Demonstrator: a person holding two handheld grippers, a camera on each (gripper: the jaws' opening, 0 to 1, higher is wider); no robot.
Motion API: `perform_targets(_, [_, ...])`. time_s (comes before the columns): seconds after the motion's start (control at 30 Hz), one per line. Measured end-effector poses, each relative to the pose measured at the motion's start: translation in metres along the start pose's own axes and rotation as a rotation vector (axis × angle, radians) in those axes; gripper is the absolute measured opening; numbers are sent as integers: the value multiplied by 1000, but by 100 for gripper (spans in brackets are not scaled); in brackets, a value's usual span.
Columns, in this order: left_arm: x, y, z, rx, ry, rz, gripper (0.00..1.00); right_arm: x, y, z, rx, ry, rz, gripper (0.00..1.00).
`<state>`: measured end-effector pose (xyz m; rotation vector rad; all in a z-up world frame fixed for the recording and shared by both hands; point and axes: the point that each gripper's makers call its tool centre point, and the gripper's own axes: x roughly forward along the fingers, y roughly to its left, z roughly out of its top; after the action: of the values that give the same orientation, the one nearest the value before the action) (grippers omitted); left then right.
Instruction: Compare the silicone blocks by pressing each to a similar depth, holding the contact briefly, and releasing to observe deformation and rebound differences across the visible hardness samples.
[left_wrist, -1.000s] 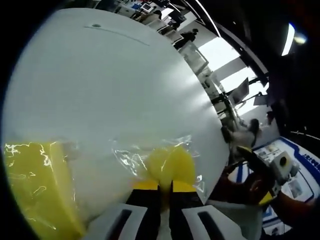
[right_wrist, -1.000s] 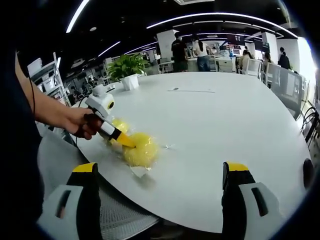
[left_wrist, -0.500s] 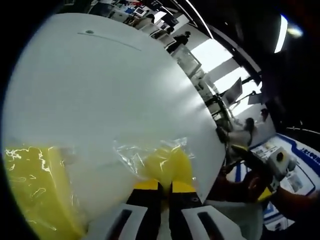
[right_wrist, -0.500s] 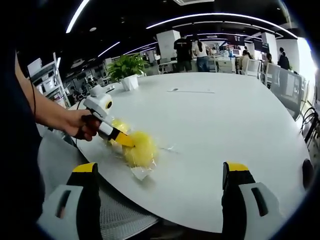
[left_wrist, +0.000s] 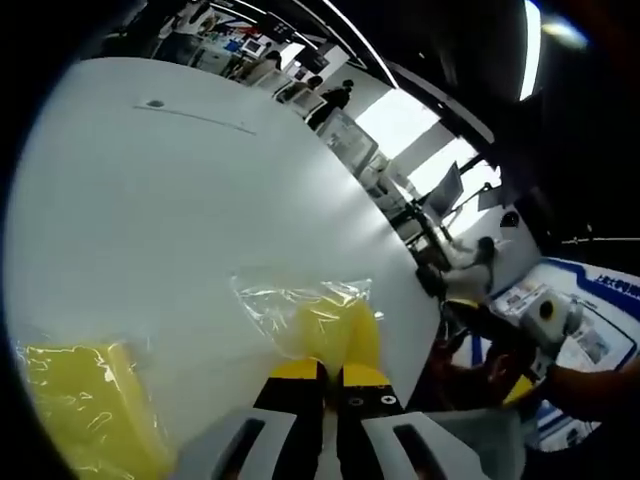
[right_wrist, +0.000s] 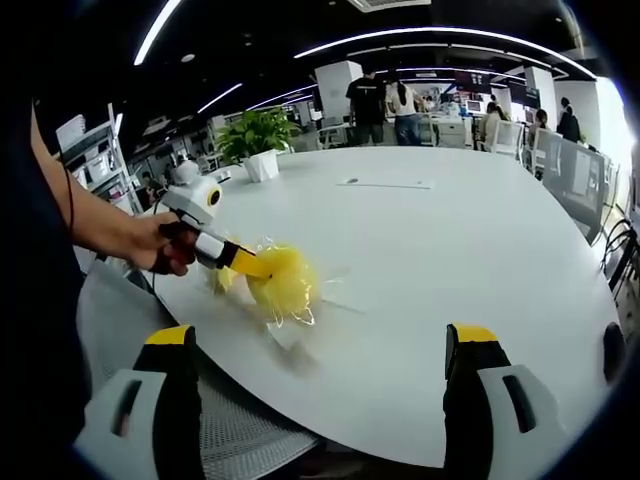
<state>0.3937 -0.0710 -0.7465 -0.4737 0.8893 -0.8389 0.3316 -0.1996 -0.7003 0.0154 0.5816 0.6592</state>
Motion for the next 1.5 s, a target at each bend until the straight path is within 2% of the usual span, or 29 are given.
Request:
perform_targets(0.17, [-7, -9, 19, 66, -39, -7, 1, 1, -3, 11, -7, -16, -5, 97])
perform_targets(0.27, [-15, -17, 38, 101, -76, -14, 0, 0, -7, 18, -20, -24, -8, 97])
perform_targets(0.4, [-26, -31, 62, 171, -122, -32, 0, -6, -15, 36, -30, -50, -15, 97])
perform_targets(0.5, [-36, -41, 80, 193, -161, -45, 0, -10, -23, 51, -50, -73, -28, 97])
perform_targets(0.6, [-44, -46, 92, 224, -198, -30, 0, -12, -30, 62, -40, -91, -31, 97])
perform_targets(0.77, [-58, -56, 107, 261, -246, -28, 0, -15, -24, 86, -73, -117, -9, 97])
perform_targets(1.13, [-86, -89, 128, 366, -321, -54, 0, -15, -1, 127, -103, -159, 90, 97])
perform_targets(1.4, [-96, -105, 131, 398, -343, -70, 0, -18, 15, 159, -66, -232, 174, 97])
perform_targets(1.5, [-97, -111, 130, 411, -346, -78, 0, -19, 18, 166, -88, -235, 188, 97])
